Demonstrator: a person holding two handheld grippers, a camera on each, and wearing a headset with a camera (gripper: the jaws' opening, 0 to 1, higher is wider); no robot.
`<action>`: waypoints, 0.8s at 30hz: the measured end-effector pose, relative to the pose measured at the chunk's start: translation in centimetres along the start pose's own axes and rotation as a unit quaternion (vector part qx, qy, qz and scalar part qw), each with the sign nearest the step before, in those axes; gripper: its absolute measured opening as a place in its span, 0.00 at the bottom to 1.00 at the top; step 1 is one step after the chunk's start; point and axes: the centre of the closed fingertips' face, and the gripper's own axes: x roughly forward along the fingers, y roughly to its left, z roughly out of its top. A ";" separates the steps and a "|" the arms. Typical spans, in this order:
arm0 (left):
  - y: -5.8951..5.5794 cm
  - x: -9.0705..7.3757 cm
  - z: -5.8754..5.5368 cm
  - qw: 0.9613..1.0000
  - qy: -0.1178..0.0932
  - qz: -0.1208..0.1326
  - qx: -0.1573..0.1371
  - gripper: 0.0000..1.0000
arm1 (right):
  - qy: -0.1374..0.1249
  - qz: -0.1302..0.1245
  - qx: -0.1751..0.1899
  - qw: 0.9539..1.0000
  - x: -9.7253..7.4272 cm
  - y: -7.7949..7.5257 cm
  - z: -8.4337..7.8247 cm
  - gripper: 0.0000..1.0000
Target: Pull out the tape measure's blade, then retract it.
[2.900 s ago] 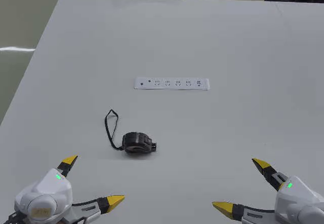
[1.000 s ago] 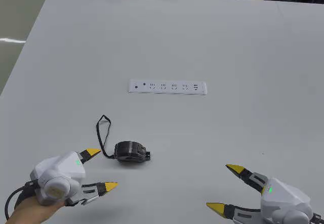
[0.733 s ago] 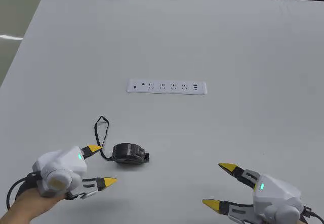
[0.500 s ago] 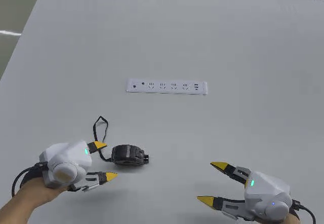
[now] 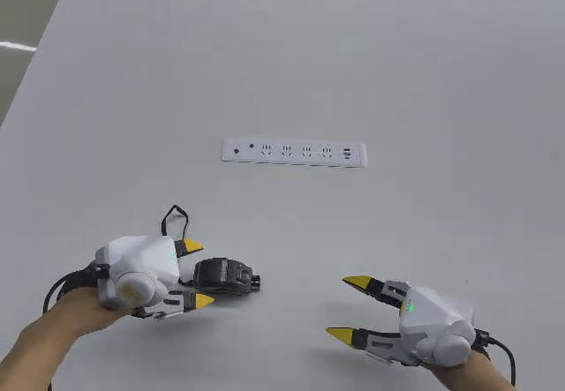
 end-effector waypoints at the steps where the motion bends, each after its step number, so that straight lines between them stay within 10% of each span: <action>1: 0.1 0.2 -0.1 1.000 0.001 -0.002 0.004 0.43 | 0.000 0.003 -0.001 1.000 0.3 -0.1 0.0 0.44; 24: -0.6 2.9 -0.5 0.995 0.025 -0.080 0.052 0.39 | 0.008 0.099 -0.040 0.994 7.6 -0.5 1.2 0.34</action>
